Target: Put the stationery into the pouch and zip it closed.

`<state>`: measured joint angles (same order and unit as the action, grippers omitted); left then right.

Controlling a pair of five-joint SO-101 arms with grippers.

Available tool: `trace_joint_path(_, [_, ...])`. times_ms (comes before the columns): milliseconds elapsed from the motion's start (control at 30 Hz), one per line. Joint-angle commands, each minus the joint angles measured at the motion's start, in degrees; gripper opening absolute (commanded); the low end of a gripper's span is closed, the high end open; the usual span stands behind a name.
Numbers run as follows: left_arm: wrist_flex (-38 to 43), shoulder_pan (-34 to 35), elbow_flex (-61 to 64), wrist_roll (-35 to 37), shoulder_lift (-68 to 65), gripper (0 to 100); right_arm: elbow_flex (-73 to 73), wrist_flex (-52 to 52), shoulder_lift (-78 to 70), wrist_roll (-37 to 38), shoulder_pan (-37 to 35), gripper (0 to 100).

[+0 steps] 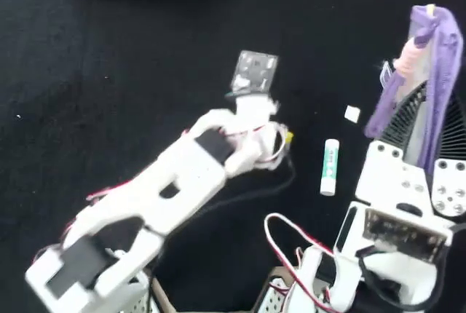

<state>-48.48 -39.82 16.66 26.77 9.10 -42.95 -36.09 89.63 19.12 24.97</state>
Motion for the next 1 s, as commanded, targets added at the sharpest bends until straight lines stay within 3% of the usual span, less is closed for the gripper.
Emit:
trace_joint_path(0, [-9.8, -0.4, -19.2, 3.0, -8.5, 15, 4.5, 0.1, -1.8, -0.4, 2.4, 1.1])
trace_joint_path(500, [-38.7, -5.3, -76.2, 7.9, -51.3, 15, 9.9, -6.7, -2.0, -0.4, 6.7, 1.1])
trace_joint_path(600, [-43.2, -5.0, -85.9, 14.2, -57.8, 15, 9.8, -7.8, -2.0, -0.4, 6.8, 1.1])
trace_joint_path(800, [-46.4, -6.7, -104.4, 17.2, -67.7, 19, 10.1, -9.2, -1.7, -2.3, 6.7, 1.1])
trace_joint_path(967, [-44.0, -8.4, -112.3, 20.0, -74.0, 19, 11.1, -9.8, -1.5, -2.4, 6.8, 1.1])
